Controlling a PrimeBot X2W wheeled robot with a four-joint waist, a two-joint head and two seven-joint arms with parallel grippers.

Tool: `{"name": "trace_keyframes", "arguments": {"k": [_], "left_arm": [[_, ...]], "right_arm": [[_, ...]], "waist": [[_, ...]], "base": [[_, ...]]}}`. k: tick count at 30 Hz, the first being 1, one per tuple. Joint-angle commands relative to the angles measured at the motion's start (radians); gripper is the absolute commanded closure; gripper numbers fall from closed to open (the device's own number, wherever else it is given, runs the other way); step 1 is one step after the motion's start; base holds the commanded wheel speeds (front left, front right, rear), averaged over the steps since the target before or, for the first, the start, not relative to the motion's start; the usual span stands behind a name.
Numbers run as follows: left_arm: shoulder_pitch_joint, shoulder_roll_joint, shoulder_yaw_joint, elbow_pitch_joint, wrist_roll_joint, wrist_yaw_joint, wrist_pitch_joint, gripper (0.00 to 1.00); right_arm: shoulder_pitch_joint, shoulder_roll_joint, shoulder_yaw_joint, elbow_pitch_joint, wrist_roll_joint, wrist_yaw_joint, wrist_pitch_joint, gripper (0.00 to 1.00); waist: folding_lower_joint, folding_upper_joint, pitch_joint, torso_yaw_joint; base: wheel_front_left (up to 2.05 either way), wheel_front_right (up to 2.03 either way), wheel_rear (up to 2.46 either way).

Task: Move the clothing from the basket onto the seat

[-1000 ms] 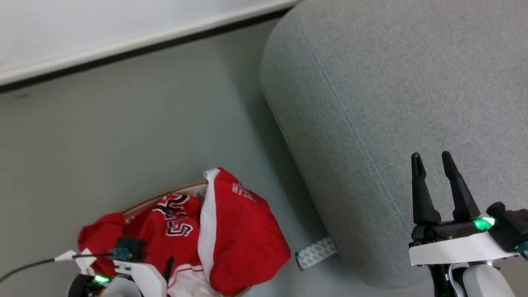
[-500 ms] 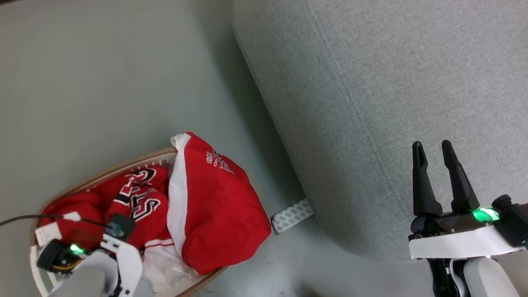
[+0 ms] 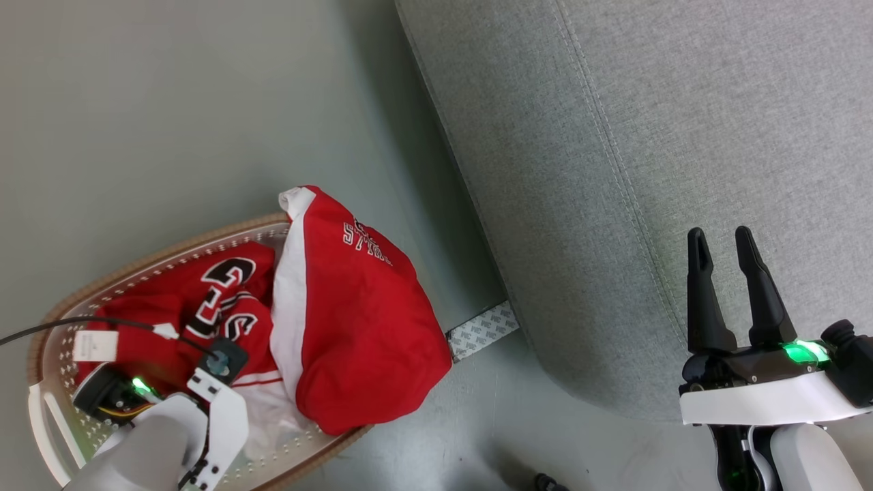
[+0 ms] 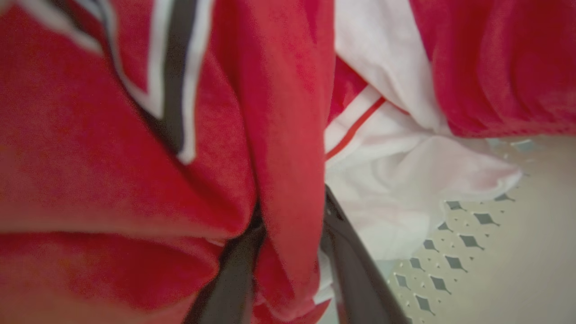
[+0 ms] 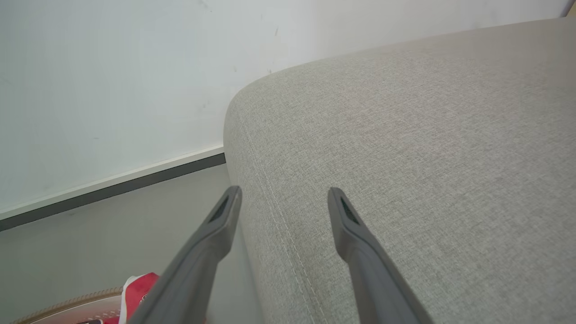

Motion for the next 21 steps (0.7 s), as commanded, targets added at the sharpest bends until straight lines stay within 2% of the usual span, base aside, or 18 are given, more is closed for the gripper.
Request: {"name": "trace_keyframes", "arguments": {"k": [1, 11, 21], "left_arm": [[-0.008, 0.01, -0.006, 0.007, -0.021, 0.001, -0.005, 1.0], [0.026, 0.002, 0.003, 0.013, -0.12, 0.001, -0.082, 1.0], [0.093, -0.119, 0.036, -0.003, -0.246, 0.001, -0.186, 1.0]], "right_arm": [[-0.011, -0.001, 0.002, -0.002, 0.007, -0.002, -0.002, 0.0], [-0.047, -0.001, 0.033, 0.027, -0.017, -0.002, -0.002, 0.0], [-0.036, -0.002, 0.004, 0.06, -0.079, -0.002, -0.002, 0.0]], "waist": [[-0.0001, 0.0, -0.001, -0.001], [-0.0001, 0.0, -0.091, -0.013], [-0.0001, 0.0, -0.305, 0.126]], "base": [[0.0, 0.0, 0.0], [0.0, 0.0, 0.0], [0.0, 0.0, 0.0]]}}
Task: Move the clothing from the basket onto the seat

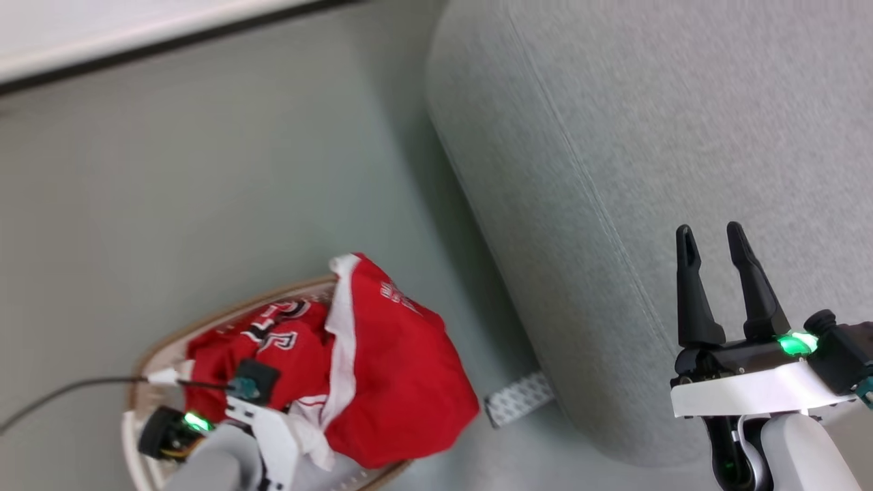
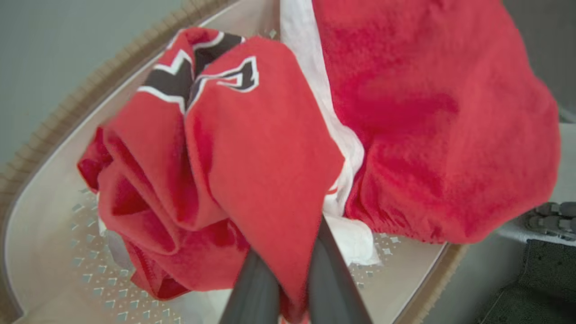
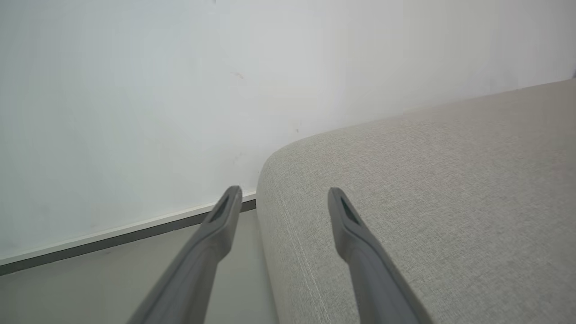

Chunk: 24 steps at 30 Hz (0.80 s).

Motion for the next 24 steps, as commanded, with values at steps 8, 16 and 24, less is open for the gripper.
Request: {"name": "trace_keyframes", "arguments": {"k": [8, 16, 24], "left_arm": [[0.07, -0.046, -0.008, -0.063, -0.095, 0.001, -0.064, 1.0], [0.108, -0.056, 0.011, -0.167, -0.155, 0.001, -0.077, 1.0], [0.172, -0.032, 0.105, -0.37, -0.122, 0.006, -0.077, 1.0]], "right_arm": [[0.033, -0.004, -0.026, 0.039, -0.056, -0.002, -0.002, 0.0], [0.072, -0.004, -0.034, 0.074, -0.083, -0.002, -0.002, 0.0], [0.112, -0.004, -0.032, 0.092, -0.095, -0.002, -0.002, 0.0]], "waist": [[0.0001, 0.0, -0.218, 0.174], [0.0001, 0.0, -0.345, 0.288], [0.0001, 0.0, -0.429, 0.364]], "base": [[0.0, 0.0, 0.0], [0.0, 0.0, 0.0], [0.0, 0.0, 0.0]]}}
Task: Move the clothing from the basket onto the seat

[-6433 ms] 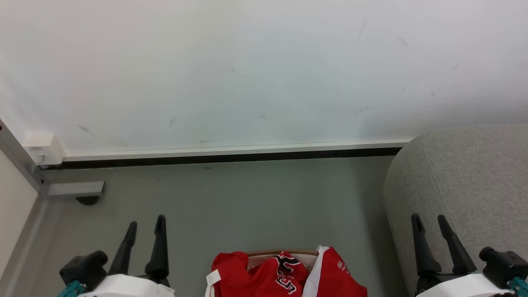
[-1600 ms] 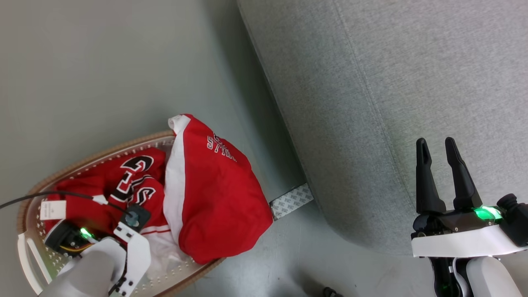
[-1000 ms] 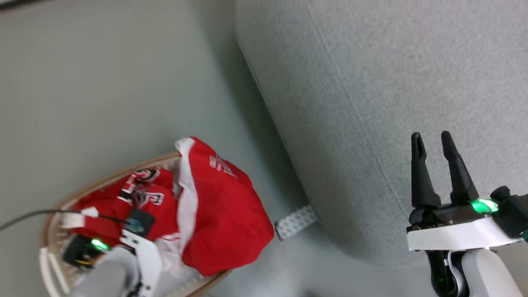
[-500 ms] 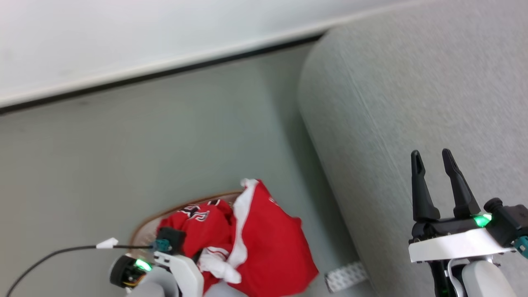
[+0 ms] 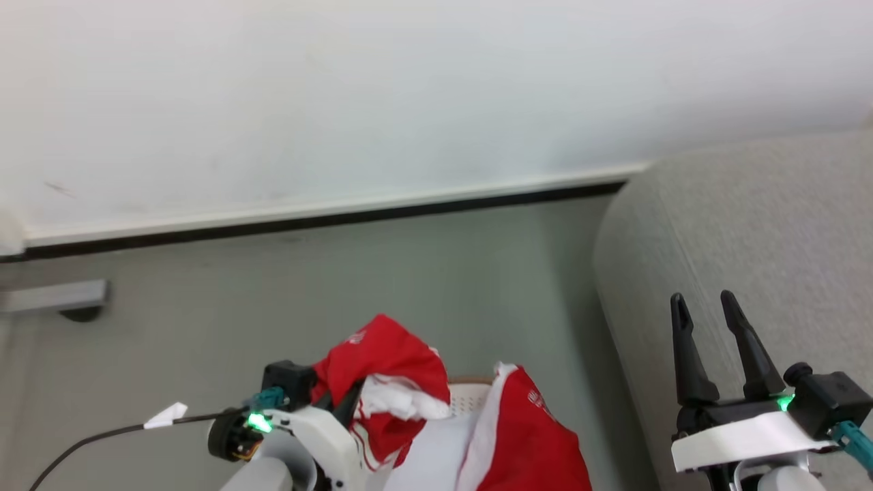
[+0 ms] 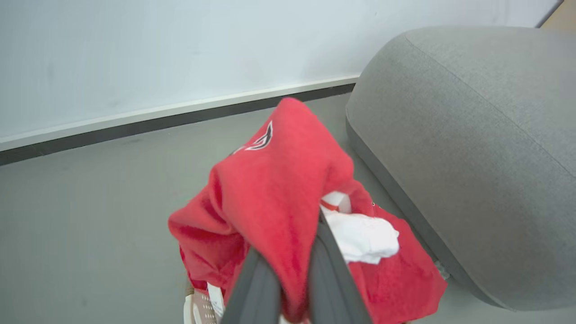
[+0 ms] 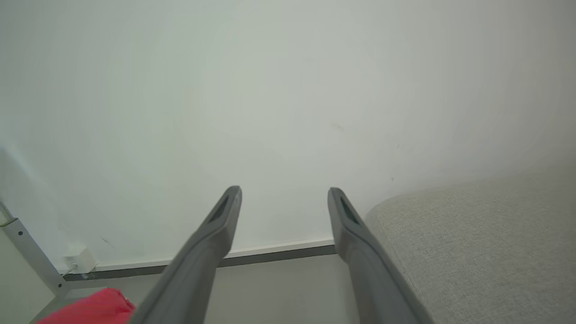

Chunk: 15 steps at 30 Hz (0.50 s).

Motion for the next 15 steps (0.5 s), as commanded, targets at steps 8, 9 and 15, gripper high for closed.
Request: {"name": "trace_keyframes", "arguments": {"k": [8, 9, 15], "left_arm": [[0.048, 0.011, 0.075, -0.202, 0.059, 0.012, -0.001, 1.0], [0.047, 0.013, 0.085, -0.226, 0.063, 0.012, -0.001, 1.0], [0.028, 0.008, 0.133, -0.383, 0.085, 0.013, -0.001, 1.0]], "right_arm": [[0.048, -0.005, 0.005, 0.014, -0.005, -0.002, -0.002, 0.0], [0.051, -0.005, 0.009, 0.013, -0.004, -0.002, -0.002, 0.0], [0.057, -0.005, 0.04, 0.011, 0.004, -0.002, -0.002, 0.0]], "waist": [[0.0002, 0.0, -0.086, 0.067], [0.0002, 0.0, -0.089, 0.069], [0.0002, 0.0, -0.101, 0.078]], "base": [[0.0, 0.0, 0.0], [0.0, 0.0, 0.0], [0.0, 0.0, 0.0]]}}
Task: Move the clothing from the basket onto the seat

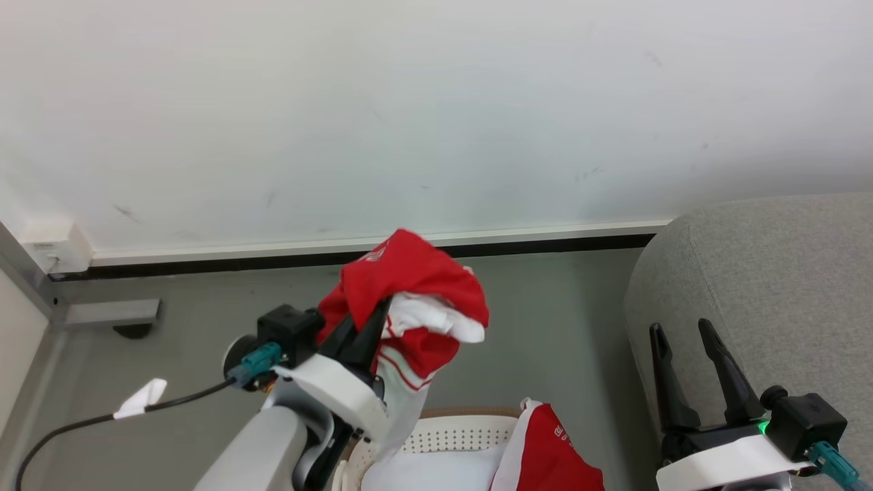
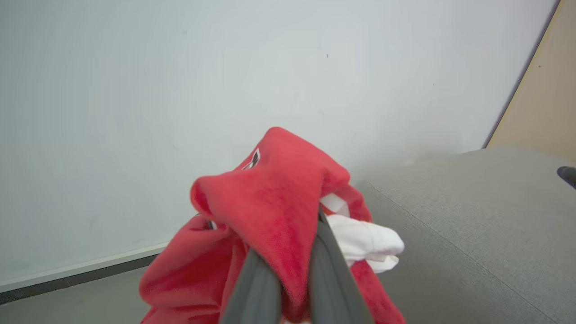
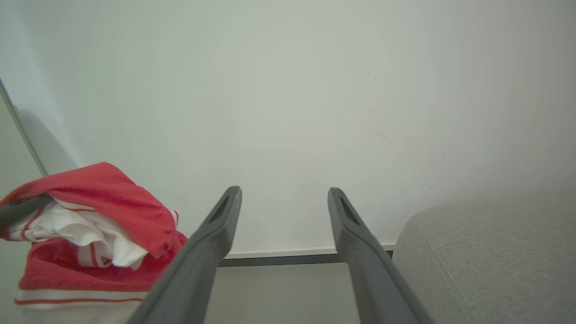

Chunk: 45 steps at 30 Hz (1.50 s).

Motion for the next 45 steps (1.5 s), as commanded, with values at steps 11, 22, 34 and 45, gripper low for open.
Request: {"name": "trace_keyframes", "arguments": {"k": [11, 22, 34, 45], "left_arm": [[-0.025, 0.008, 0.034, -0.195, -0.003, 0.017, 0.013, 1.0], [0.006, 0.013, 0.027, -0.193, -0.025, 0.03, 0.036, 1.0], [0.015, -0.027, -0.029, -0.085, -0.022, 0.014, 0.022, 1.0], [-0.022, -0.085, -0.127, -0.035, -0.026, -0.007, 0.012, 1.0]], "right_arm": [[0.017, -0.005, 0.039, -0.01, 0.007, -0.002, -0.002, 0.0], [-0.002, -0.005, 0.152, -0.013, -0.002, -0.002, -0.002, 0.0], [-0.093, -0.006, 0.446, 0.039, 0.054, -0.002, -0.002, 0.0], [-0.195, -0.005, 0.535, 0.229, 0.068, -0.002, -0.002, 0.0]], "waist": [[0.0001, 0.0, -0.004, -0.005], [0.0001, 0.0, 0.002, -0.003], [0.0001, 0.0, 0.01, 0.036], [0.0001, 0.0, 0.004, 0.124]], "base": [[0.0, 0.0, 0.0], [0.0, 0.0, 0.0], [0.0, 0.0, 0.0], [0.0, 0.0, 0.0]]}}
